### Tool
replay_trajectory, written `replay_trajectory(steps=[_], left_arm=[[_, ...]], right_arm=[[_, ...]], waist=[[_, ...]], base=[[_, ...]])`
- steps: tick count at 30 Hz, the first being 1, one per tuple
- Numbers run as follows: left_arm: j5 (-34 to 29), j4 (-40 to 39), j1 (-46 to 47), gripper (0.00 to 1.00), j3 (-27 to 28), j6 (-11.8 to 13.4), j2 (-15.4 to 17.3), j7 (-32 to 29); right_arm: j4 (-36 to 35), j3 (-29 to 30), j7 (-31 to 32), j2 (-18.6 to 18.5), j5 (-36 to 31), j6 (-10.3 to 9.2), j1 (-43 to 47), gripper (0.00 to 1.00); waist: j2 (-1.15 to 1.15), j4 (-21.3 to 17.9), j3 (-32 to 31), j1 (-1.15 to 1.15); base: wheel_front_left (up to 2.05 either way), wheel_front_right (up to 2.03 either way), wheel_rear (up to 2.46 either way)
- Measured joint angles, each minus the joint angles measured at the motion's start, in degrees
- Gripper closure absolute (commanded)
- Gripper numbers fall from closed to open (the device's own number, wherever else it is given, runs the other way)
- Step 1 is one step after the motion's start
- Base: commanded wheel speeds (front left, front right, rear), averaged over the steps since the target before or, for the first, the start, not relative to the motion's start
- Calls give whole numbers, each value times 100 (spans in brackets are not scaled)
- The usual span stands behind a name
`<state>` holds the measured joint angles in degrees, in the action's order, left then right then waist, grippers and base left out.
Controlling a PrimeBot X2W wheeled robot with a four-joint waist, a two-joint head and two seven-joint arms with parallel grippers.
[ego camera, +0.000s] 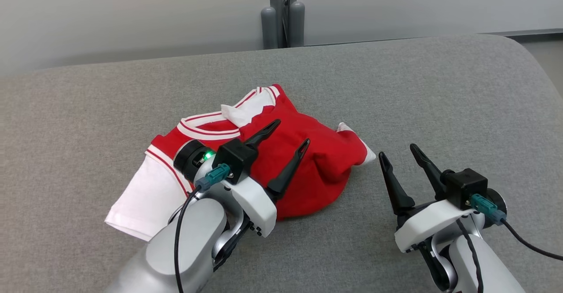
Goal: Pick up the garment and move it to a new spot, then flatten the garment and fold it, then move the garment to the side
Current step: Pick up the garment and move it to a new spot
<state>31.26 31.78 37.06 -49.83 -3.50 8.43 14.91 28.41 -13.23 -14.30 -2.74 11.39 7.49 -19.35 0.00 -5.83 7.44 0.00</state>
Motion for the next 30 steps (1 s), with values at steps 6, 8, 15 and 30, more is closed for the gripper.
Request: replay_trajectory(steps=[6,8,15,30], left_arm=[[-305,-635,-449,0,652,237,160,0],[-367,-799,-599,0,910,314,230,1],[-667,-1315,-1145,0,1992,665,453,1],[-1061,-1078,-1561,0,2958,211,599,1]], right_arm=[[-15,62,-1,-1,8,0,37,0],[-41,100,-1,0,7,0,58,0],[-165,288,-18,0,-71,0,115,0],[-290,318,74,-1,-127,0,168,0]], waist=[[0,141,-55,0],[0,182,-51,0],[0,306,-42,0],[0,358,5,0]], base=[[0,0,0],[0,0,0],[0,0,0],[0,0,0]])
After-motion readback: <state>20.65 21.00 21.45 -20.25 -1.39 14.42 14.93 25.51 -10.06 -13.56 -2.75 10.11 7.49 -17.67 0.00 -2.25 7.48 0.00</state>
